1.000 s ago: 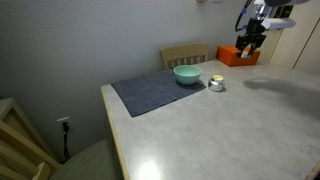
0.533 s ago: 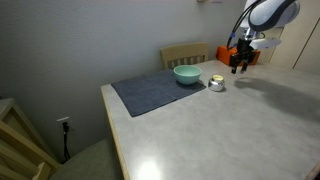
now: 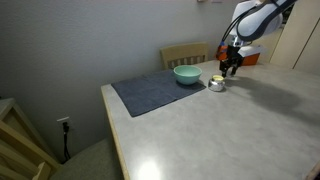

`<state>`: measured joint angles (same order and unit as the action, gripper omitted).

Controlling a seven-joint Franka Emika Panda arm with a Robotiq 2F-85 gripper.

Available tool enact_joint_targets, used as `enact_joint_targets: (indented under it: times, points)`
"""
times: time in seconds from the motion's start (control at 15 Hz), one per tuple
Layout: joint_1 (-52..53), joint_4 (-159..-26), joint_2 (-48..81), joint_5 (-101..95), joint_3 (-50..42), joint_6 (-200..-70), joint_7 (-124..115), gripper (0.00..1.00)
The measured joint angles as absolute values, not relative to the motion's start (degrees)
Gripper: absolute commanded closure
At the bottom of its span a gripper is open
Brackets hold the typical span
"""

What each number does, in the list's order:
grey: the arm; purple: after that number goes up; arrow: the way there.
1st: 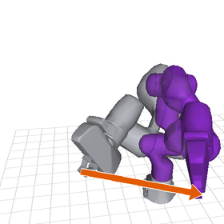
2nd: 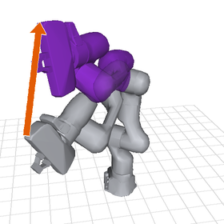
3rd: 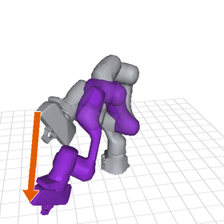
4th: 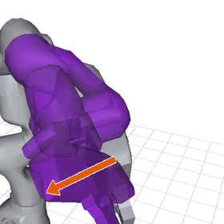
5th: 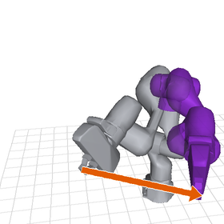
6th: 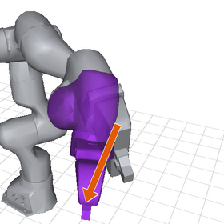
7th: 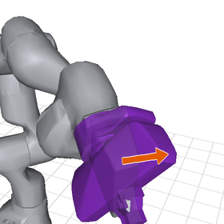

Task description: Remove the lid from the silver object

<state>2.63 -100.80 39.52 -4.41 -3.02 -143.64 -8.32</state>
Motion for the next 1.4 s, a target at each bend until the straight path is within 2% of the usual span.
enact_joint_targets:
  times: [1.4]
  points:
    - [2.4, -93.3, 46.9, -2.9, -2.2, -143.7, -7.4, 0.56]
